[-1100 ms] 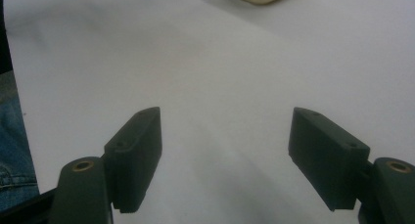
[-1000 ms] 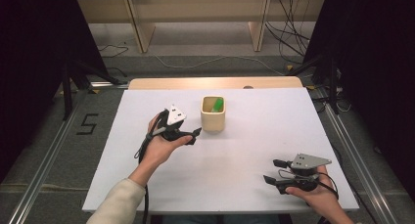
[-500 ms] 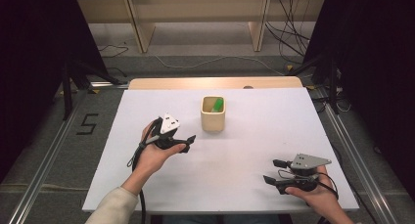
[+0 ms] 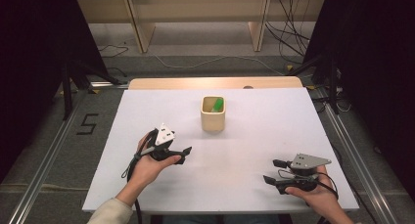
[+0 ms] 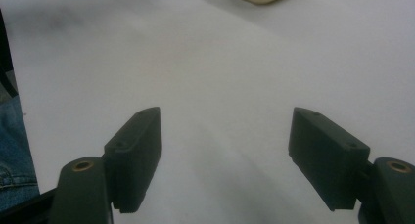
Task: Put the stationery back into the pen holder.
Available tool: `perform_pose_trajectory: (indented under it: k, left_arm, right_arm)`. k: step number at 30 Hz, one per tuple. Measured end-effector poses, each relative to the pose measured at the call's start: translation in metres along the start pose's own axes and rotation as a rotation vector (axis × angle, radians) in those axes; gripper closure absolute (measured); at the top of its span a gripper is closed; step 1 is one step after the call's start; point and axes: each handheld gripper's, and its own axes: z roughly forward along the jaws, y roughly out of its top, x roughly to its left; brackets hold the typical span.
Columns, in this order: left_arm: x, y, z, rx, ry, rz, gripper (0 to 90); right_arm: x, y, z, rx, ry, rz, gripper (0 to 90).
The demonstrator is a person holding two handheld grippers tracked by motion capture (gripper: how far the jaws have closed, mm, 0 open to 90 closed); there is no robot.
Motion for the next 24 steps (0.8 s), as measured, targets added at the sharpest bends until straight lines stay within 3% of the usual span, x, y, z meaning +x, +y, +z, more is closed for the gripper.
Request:
perform_pose_trajectory:
  k: [6,15,24]
  left_arm:
    - [-0.005,-0.016,-0.006,0.006,-0.016,-0.005,16.5]
    - [-0.014,-0.044,-0.014,0.007,-0.006,-0.015,16.9]
    - [-0.023,-0.045,-0.014,0.000,-0.030,-0.012,17.1]
  right_arm:
    - [0.000,0.000,0.000,0.005,-0.002,0.007,28.8]
    - [0.000,0.000,0.000,-0.001,0.000,0.000,28.9]
    - [0.000,0.000,-0.001,0.002,0.002,-0.005,28.8]
